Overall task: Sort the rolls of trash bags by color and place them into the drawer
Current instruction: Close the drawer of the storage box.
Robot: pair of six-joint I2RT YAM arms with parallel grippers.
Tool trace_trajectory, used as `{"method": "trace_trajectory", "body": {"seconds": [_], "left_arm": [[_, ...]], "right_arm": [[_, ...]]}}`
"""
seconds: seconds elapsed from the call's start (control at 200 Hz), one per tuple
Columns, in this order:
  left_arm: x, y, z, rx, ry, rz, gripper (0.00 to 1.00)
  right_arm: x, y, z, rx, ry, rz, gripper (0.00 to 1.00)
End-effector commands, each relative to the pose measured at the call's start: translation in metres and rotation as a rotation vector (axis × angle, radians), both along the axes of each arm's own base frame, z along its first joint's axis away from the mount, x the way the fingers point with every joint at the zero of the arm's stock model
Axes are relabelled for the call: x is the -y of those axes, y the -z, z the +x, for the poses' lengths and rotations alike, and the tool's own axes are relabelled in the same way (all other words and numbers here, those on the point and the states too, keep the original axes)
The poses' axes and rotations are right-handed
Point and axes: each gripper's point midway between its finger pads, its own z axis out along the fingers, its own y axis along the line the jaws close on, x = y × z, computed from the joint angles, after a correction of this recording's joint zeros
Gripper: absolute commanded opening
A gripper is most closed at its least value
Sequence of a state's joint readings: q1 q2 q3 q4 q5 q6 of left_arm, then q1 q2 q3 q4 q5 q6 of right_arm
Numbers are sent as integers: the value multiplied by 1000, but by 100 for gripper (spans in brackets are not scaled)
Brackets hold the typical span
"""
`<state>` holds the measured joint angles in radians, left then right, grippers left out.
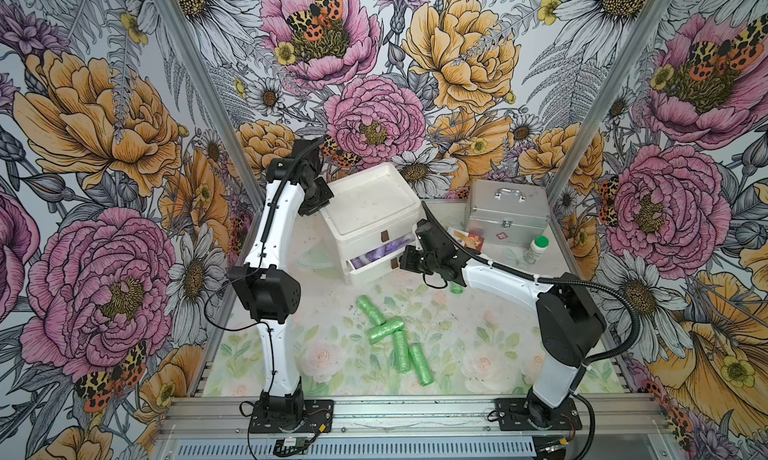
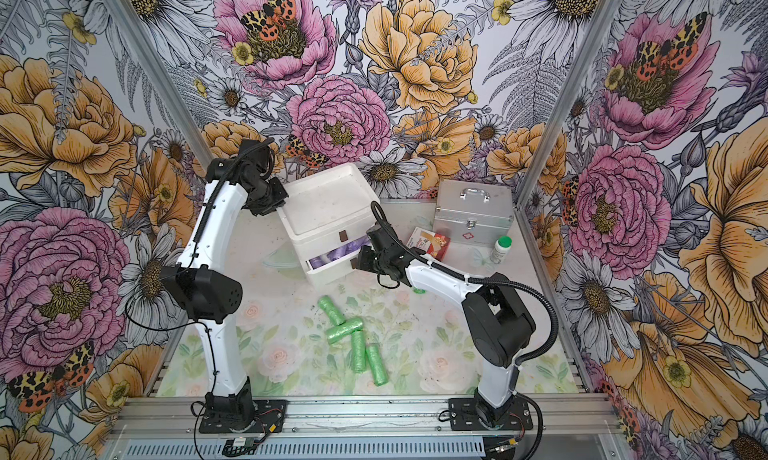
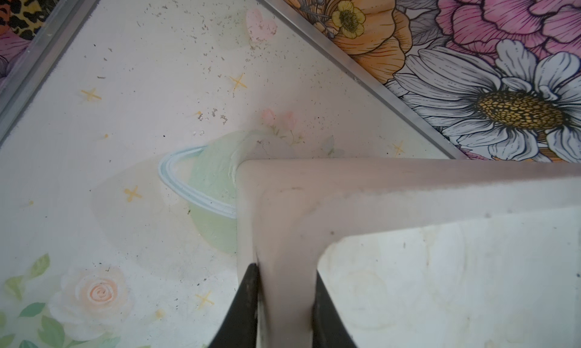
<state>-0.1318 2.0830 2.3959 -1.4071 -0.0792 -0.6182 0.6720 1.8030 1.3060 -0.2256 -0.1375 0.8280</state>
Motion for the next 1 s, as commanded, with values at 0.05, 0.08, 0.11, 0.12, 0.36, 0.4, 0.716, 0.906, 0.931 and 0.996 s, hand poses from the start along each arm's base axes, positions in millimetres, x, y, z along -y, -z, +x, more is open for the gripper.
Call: {"method": "trace_trajectory", "body": {"seconds": [0.05,0.08,0.11,0.12,0.36,0.4,0.716,0.906,0.931,0.996], "left_arm": [[51,35,-28,-157,60,-59,0],[50,33,-28,-149,51,-40,0],[48,32,-29,-142,40,-24,0],[48,32,-29,-141,34,-17,0],[33,21,-38,-91,-51,135,0],[32,21,-40,-92,-60,143,0],[14,30,-54,-112,-159,207,0],[18,37,-49,-125,-165,191,0],[19,38,-49,-130,-166,186,0],[21,42,-48,-137,-169,184,0]], "right_arm": [[-22,-18,17,79,-25,55,0],[-23,-20,19,86,-26,59,0],[-25,-21,21,93,-28,65,0],[-26,-21,22,95,-28,66,0],[-45,-29,40,150,-57,149,0],[-46,-30,42,154,-60,158,0],[-15,-39,28,153,-67,177,37],[16,-20,6,125,-51,201,55],[18,-16,4,121,-49,206,56],[21,-5,-1,101,-50,218,57]]}}
